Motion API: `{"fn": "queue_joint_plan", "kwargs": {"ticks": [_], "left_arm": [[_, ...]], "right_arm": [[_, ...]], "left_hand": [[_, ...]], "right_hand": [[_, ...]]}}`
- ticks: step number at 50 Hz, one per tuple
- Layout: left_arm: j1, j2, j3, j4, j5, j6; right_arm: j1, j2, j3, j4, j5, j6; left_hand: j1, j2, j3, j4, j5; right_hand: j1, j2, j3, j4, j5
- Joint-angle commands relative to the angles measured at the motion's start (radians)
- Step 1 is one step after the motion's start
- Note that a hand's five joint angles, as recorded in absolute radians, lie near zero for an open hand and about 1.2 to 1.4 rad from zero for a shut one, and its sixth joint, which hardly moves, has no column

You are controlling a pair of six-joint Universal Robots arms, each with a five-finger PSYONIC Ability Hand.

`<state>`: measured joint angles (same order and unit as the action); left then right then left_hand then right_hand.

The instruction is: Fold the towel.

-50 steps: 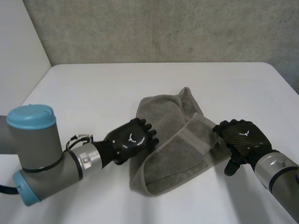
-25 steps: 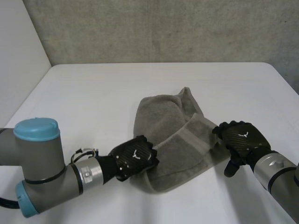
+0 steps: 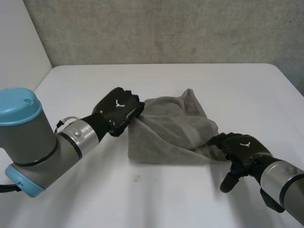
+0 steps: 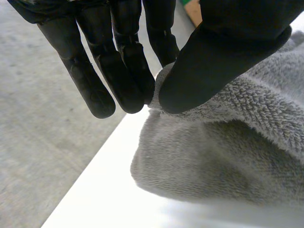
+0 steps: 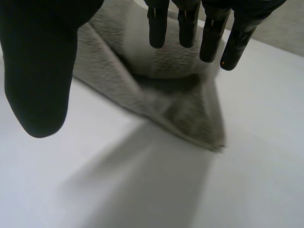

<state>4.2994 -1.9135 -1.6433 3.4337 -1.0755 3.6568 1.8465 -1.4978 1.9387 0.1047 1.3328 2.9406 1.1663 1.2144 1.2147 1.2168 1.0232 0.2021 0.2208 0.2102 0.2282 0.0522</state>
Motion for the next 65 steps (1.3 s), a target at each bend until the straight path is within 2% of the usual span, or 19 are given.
{"fn": "queue_joint_plan", "kwargs": {"ticks": [1, 5, 13, 22, 23, 24, 25, 27, 33, 37, 38, 40, 44, 46, 49, 51, 57, 60, 65], "left_arm": [[-0.041, 0.047, -0.010, 0.007, -0.130, -0.026], [-0.076, 0.065, -0.016, 0.005, -0.195, -0.026], [-0.086, 0.087, -0.023, 0.002, -0.212, -0.026], [-0.087, 0.093, -0.020, 0.002, -0.227, -0.034], [-0.087, 0.094, -0.020, 0.002, -0.228, -0.034], [-0.089, 0.097, -0.020, 0.002, -0.230, -0.035], [-0.089, 0.097, -0.020, 0.002, -0.230, -0.035], [-0.093, 0.106, -0.020, 0.004, -0.231, -0.037], [-0.099, 0.120, -0.018, 0.004, -0.241, -0.050], [-0.095, 0.186, -0.009, 0.002, -0.294, -0.055], [-0.095, 0.186, -0.009, 0.002, -0.294, -0.055], [-0.095, 0.244, 0.005, 0.001, -0.330, -0.054], [-0.099, 0.318, 0.036, -0.004, -0.351, -0.053], [-0.102, 0.391, 0.068, -0.021, -0.365, -0.053], [-0.104, 0.430, 0.086, -0.034, -0.374, -0.053], [-0.102, 0.485, 0.129, -0.073, -0.400, -0.053], [-0.104, 0.505, 0.183, -0.149, -0.428, -0.052], [-0.104, 0.501, 0.194, -0.206, -0.432, -0.052], [-0.107, 0.452, 0.162, -0.260, -0.429, -0.052]], "right_arm": [[0.020, 0.028, -0.013, -0.020, -0.104, 0.147], [0.095, 0.149, -0.078, -0.086, -0.069, 0.224], [0.152, 0.316, -0.176, -0.118, 0.066, 0.239], [0.175, 0.404, -0.219, -0.192, 0.077, 0.245], [0.178, 0.412, -0.221, -0.223, 0.080, 0.245], [0.178, 0.413, -0.221, -0.255, 0.080, 0.245], [0.178, 0.413, -0.221, -0.255, 0.080, 0.245], [0.178, 0.410, -0.221, -0.312, 0.086, 0.245], [0.168, 0.363, -0.222, -0.329, 0.111, 0.236], [0.165, 0.192, -0.227, -0.323, 0.115, 0.209], [0.165, 0.191, -0.227, -0.323, 0.115, 0.209], [0.155, 0.058, -0.248, -0.294, 0.109, 0.131], [0.123, -0.027, -0.316, -0.220, 0.108, 0.023], [0.109, -0.076, -0.415, -0.124, 0.106, -0.047], [0.109, -0.087, -0.474, -0.080, 0.103, -0.064], [0.108, -0.091, -0.588, 0.004, 0.103, -0.080], [0.100, -0.075, -0.763, 0.167, 0.092, -0.115], [0.103, -0.068, -0.785, 0.178, 0.094, -0.124], [0.119, 0.051, -0.814, 0.184, 0.101, -0.161]], "left_hand": [[0.230, 0.182, 0.182, 0.180, 0.198], [0.230, 0.182, 0.182, 0.180, 0.198], [0.230, 0.182, 0.182, 0.180, 0.198], [0.230, 0.182, 0.182, 0.180, 0.198], [0.230, 0.182, 0.182, 0.180, 0.198], [0.230, 0.182, 0.182, 0.180, 0.198], [0.230, 0.182, 0.182, 0.180, 0.198], [0.230, 0.182, 0.182, 0.180, 0.198], [0.230, 0.182, 0.182, 0.180, 0.198], [0.230, 0.182, 0.182, 0.180, 0.198], [0.230, 0.182, 0.182, 0.180, 0.198], [0.230, 0.182, 0.182, 0.180, 0.198], [0.230, 0.182, 0.182, 0.180, 0.198], [0.230, 0.182, 0.182, 0.180, 0.198], [0.230, 0.182, 0.182, 0.180, 0.198], [0.230, 0.182, 0.182, 0.180, 0.198], [0.230, 0.182, 0.182, 0.180, 0.198], [0.230, 0.182, 0.182, 0.180, 0.198], [0.230, 0.182, 0.182, 0.180, 0.198]], "right_hand": [[0.030, 0.011, 0.022, 0.004, 0.005], [0.021, 0.002, 0.013, -0.005, -0.004], [0.088, 0.069, 0.080, 0.062, 0.064], [0.309, 0.290, 0.300, 0.282, 0.284], [0.425, 0.406, 0.417, 0.399, 0.400], [0.638, 0.620, 0.630, 0.612, 0.614], [0.640, 0.622, 0.632, 0.614, 0.616], [1.189, 1.171, 1.181, 1.163, 1.165], [1.194, 1.176, 1.186, 1.168, 1.170], [1.194, 1.176, 1.186, 1.168, 1.170], [1.194, 1.176, 1.186, 1.168, 1.170], [1.194, 1.176, 1.186, 1.168, 1.170], [1.194, 1.176, 1.186, 1.168, 1.170], [1.194, 1.176, 1.186, 1.168, 1.170], [1.194, 1.176, 1.186, 1.168, 1.170], [1.194, 1.176, 1.186, 1.168, 1.170], [1.194, 1.176, 1.186, 1.168, 1.170], [1.194, 1.176, 1.186, 1.168, 1.170], [1.194, 1.176, 1.186, 1.168, 1.170]]}}
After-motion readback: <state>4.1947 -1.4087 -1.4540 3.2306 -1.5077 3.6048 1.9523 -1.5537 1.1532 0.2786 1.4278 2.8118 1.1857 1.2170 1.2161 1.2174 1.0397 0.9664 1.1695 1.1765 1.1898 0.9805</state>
